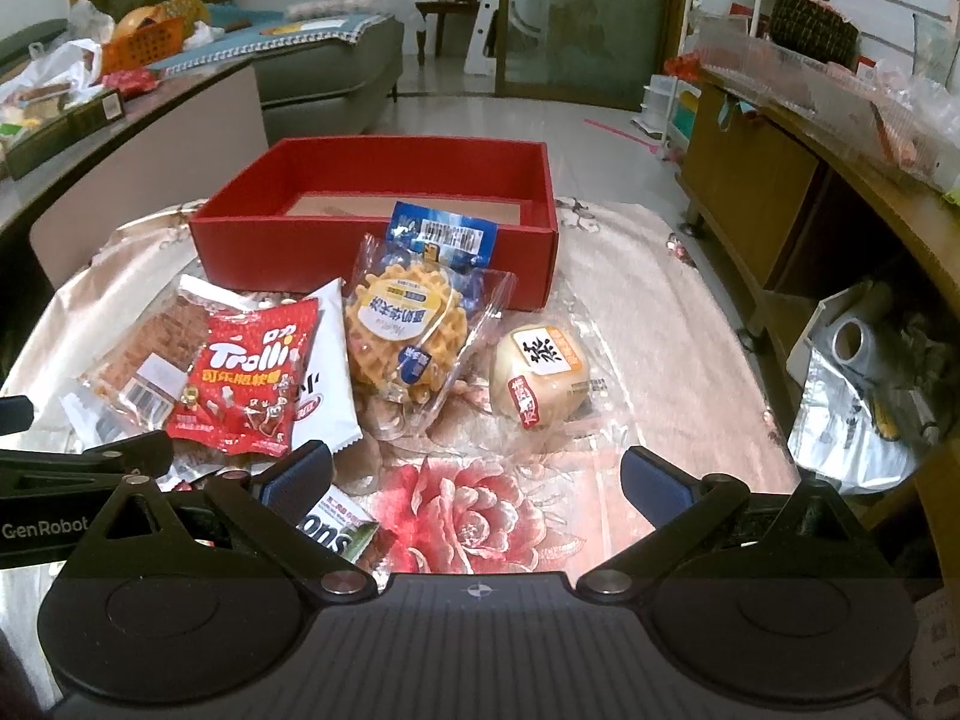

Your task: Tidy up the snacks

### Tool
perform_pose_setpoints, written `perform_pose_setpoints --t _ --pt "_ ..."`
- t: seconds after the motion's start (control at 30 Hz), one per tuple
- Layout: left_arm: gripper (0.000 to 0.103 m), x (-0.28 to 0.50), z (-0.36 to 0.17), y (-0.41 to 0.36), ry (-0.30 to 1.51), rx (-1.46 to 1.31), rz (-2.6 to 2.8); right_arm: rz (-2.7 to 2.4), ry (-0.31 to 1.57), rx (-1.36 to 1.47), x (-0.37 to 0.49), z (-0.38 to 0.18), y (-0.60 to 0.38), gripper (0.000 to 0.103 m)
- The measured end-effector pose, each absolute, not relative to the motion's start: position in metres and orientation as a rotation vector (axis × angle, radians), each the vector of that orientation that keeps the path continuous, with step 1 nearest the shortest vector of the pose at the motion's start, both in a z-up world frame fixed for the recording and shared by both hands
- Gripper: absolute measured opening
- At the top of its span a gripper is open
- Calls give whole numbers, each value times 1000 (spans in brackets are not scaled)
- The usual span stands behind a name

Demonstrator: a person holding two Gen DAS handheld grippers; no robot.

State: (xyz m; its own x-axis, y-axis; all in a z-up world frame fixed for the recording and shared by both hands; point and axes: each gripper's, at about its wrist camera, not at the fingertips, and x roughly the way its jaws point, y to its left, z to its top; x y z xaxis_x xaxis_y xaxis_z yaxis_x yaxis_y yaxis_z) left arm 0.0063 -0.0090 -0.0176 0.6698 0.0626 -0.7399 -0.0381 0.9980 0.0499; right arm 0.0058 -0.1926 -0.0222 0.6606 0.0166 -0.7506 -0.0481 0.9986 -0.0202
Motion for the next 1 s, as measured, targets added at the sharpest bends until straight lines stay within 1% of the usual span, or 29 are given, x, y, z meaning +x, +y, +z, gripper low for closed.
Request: perform_pose_setpoints --t 0.27,0.7,0.9,1.0 --pt "94 4 -21 -5 857 46 60 62 873 -54 7 -25 -189 103" --pt "95 4 -21 9 880 6 41 118 892 -104 11 -26 -182 103" --pt "95 15 -16 24 882 -37 20 164 894 -101 25 -16 -181 103" --pt "95 23 -13 41 887 -110 38 182 900 -103 36 -13 -183 103"
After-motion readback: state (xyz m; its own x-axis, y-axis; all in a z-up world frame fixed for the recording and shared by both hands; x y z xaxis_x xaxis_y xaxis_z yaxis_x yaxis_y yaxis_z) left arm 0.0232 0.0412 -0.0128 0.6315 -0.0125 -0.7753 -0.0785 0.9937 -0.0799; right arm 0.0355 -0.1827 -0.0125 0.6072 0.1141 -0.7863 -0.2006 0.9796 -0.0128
